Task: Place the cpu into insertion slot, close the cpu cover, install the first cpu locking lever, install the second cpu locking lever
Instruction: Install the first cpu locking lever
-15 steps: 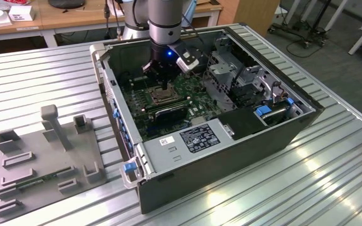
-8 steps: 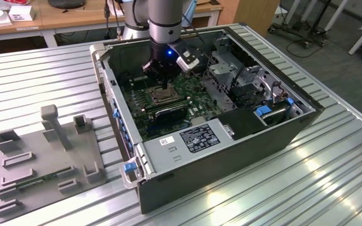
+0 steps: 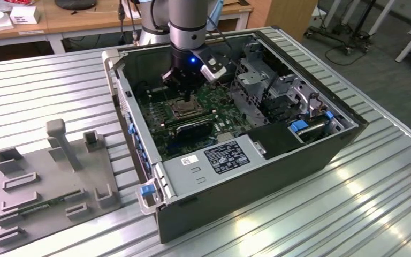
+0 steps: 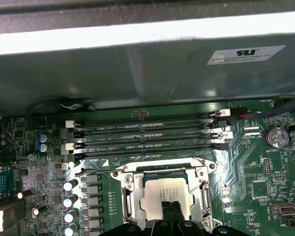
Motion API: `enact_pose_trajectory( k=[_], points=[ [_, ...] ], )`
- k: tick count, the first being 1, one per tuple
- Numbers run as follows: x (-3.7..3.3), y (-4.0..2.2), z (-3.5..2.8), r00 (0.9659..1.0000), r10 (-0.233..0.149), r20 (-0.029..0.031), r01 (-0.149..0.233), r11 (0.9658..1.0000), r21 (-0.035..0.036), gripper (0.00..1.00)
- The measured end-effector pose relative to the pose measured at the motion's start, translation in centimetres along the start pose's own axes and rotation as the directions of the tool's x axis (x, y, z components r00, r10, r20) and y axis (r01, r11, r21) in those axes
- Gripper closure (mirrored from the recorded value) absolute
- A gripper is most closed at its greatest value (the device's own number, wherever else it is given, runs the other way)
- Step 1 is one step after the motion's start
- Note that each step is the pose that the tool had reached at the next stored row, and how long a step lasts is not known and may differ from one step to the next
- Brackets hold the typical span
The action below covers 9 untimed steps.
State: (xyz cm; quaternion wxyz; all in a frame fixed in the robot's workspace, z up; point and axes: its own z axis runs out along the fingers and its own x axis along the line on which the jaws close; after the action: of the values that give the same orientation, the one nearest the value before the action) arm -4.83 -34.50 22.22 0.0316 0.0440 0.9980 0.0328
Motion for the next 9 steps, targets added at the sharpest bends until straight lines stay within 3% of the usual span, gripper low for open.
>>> enact_pose_trajectory(
  k=[9],
  points=[
    [0.0,-0.01,-0.09,1.0,0.0,-0.0001,0.0,1.0,0.0002,0.89]
  ],
)
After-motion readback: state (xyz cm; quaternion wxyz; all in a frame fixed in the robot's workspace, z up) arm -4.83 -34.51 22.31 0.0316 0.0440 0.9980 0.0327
